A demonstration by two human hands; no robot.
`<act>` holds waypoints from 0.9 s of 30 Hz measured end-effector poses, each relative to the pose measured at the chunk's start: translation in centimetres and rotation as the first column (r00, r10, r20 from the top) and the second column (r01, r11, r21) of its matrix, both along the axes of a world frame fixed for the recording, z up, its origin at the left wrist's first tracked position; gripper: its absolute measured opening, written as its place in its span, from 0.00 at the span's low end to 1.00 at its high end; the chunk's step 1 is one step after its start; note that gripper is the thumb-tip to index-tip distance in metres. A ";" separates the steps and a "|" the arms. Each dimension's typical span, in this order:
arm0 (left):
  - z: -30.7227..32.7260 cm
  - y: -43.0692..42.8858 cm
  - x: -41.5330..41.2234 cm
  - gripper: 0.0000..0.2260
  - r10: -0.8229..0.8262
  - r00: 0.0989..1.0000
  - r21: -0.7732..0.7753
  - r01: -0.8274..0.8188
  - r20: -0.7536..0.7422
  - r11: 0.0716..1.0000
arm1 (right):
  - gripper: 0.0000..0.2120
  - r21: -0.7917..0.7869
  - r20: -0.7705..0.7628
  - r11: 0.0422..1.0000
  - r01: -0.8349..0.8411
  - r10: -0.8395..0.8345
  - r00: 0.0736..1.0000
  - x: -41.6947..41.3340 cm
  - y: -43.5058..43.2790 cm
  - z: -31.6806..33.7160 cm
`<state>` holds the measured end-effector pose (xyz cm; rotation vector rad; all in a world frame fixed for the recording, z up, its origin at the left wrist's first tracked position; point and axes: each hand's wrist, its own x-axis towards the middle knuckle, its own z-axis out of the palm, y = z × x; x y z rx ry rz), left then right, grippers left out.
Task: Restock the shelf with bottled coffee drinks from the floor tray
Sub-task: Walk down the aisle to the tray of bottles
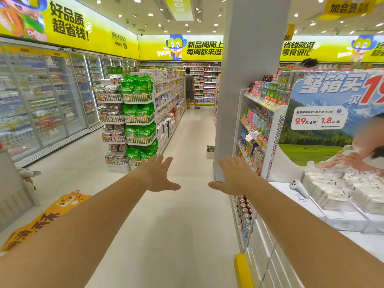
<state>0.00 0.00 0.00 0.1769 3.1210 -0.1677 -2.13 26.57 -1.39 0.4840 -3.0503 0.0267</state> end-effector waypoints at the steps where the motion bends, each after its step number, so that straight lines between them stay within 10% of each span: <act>1: 0.0 0.1 -0.7 0.49 0.007 1.000 -0.012 -0.007 0.004 1.000 | 0.47 0.011 -0.009 1.000 -0.007 0.008 1.000 -0.7 0.1 -0.1; 27: -4.2 -8.8 -52.6 0.47 -0.055 0.998 -0.042 0.056 0.027 0.998 | 0.46 0.018 0.026 0.998 0.057 -0.057 0.998 -51.6 -9.4 -3.8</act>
